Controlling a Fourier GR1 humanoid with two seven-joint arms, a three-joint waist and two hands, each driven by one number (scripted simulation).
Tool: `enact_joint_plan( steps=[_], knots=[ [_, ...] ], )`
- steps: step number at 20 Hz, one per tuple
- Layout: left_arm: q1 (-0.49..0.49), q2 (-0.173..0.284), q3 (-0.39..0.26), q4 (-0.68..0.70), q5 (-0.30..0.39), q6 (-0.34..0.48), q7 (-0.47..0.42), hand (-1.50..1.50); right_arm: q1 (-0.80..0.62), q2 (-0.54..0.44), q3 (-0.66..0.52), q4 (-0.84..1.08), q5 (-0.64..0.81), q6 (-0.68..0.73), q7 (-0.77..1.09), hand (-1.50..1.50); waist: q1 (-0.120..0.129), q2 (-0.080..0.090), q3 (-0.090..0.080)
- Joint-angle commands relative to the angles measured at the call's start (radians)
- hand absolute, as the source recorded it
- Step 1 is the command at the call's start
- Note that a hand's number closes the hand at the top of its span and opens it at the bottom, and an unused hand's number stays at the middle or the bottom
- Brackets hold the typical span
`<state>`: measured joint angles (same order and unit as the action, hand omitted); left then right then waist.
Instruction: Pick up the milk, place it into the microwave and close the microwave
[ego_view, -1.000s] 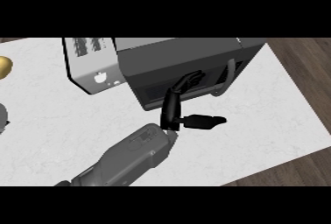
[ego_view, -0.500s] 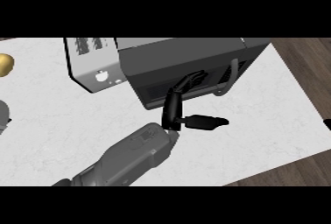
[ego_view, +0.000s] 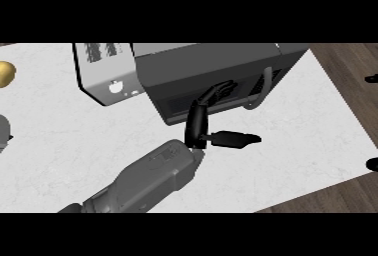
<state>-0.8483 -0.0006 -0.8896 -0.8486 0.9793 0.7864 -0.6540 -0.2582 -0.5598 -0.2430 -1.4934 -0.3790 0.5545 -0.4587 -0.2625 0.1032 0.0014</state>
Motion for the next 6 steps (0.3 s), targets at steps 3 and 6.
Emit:
enact_joint_plan(
  steps=[3, 6],
  knots=[
    [-0.069, 0.001, 0.071, 0.090, 0.044, 0.018, -0.001, -1.50, -0.035, -0.012, -0.007, 0.056, -0.069, 0.048, 0.026, -1.50, -0.003, 0.007, -0.002],
    [-0.067, 0.001, 0.069, 0.092, 0.054, 0.011, -0.018, -1.50, -0.052, -0.033, -0.020, 0.085, -0.081, 0.064, 0.030, -1.50, -0.002, 0.010, -0.002]
  ],
)
